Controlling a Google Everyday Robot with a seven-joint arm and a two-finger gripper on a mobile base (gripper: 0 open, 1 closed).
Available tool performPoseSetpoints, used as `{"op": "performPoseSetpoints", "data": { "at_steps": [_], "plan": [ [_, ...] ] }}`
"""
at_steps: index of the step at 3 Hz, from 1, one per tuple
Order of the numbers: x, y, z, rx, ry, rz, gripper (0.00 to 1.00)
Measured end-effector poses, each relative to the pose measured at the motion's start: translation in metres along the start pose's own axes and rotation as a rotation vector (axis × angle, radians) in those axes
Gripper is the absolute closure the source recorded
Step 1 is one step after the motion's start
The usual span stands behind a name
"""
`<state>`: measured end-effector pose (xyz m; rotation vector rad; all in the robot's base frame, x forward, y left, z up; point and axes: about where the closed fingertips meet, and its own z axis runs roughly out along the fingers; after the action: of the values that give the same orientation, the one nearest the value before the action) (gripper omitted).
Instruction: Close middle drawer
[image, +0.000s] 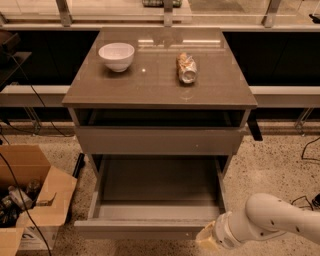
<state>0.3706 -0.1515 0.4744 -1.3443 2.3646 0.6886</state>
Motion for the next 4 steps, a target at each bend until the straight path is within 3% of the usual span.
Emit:
{"op": "performPoseSetpoints", "data": {
  "at_steps": [2, 3, 4],
  "plan": [
    [0.003, -0.039, 0.067, -0.012, -0.051, 0.074, 1.0],
    [0.003, -0.039, 0.067, -0.012, -0.051, 0.074, 1.0],
    [-0.007, -0.05, 0.071, 0.051, -0.096, 0.058, 1.0]
  ]
}}
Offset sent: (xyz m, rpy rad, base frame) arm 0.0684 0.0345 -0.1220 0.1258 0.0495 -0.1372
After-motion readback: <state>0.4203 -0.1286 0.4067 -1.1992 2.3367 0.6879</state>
